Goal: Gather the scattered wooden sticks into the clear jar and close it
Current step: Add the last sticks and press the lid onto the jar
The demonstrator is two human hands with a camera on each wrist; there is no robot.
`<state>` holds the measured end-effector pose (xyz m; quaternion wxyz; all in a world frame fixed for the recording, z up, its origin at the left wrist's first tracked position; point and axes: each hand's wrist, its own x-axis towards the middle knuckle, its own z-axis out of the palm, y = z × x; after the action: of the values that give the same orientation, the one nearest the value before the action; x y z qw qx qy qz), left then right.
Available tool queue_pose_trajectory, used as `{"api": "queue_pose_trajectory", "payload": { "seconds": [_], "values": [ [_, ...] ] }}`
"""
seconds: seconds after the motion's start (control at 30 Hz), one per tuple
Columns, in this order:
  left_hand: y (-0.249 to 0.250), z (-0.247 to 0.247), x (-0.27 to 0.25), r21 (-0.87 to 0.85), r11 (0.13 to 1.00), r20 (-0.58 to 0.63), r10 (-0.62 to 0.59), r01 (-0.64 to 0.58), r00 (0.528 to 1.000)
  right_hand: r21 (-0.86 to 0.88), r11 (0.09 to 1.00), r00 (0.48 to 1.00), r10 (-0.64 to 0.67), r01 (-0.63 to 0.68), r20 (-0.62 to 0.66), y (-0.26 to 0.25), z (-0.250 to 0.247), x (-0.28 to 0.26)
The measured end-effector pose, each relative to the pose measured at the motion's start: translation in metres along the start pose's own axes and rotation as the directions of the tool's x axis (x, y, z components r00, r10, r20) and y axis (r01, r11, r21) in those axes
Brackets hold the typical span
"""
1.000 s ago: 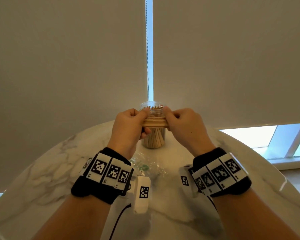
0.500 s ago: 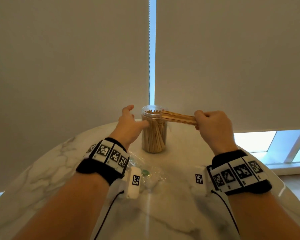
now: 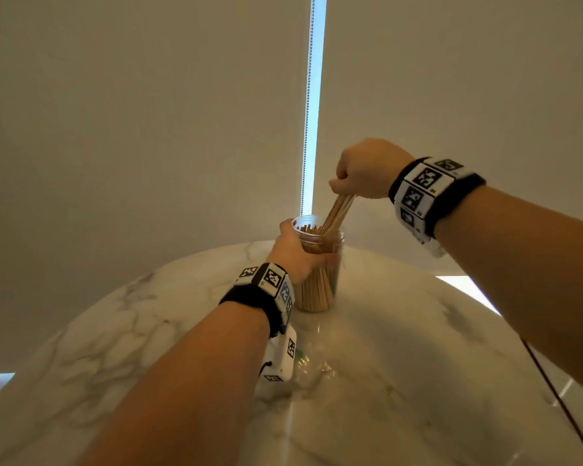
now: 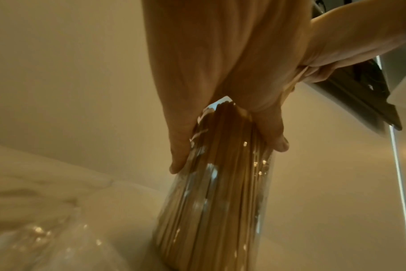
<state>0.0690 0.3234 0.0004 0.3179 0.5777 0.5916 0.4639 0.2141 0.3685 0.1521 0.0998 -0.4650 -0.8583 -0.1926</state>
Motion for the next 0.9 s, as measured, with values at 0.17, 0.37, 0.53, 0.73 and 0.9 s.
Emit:
{"api": "queue_pose_trajectory", "payload": {
  "seconds": [0.17, 0.37, 0.53, 0.73, 0.9],
  "values": [
    [0.0, -0.002, 0.0, -0.019, 1.0, 0.021, 0.008, -0.008, 1.0, -0.184, 0.978, 0.995, -0.093, 0.099, 0.037, -0.016, 0.006, 0.013],
    [-0.002, -0.003, 0.004, -0.005, 1.0, 0.013, 0.009, -0.009, 1.0, -0.221, 0.967, 0.989, -0.112, 0.131, 0.095, -0.035, 0.014, 0.021],
    [-0.007, -0.001, 0.007, 0.002, 1.0, 0.01, 0.007, -0.007, 1.0, -0.234, 0.97, 0.996, 0.071, -0.059, 0.046, -0.04, 0.023, 0.02],
    [-0.012, 0.0, 0.011, 0.012, 1.0, 0.006, 0.011, -0.011, 1.0, -0.152, 0.988, 0.962, 0.045, -0.004, 0.268, -0.05, 0.023, 0.024],
    [-0.016, 0.002, 0.013, 0.013, 1.0, -0.011, 0.016, -0.016, 1.0, -0.165, 0.984, 0.971, -0.02, 0.061, 0.24, -0.049, 0.027, 0.024]
  ]
}}
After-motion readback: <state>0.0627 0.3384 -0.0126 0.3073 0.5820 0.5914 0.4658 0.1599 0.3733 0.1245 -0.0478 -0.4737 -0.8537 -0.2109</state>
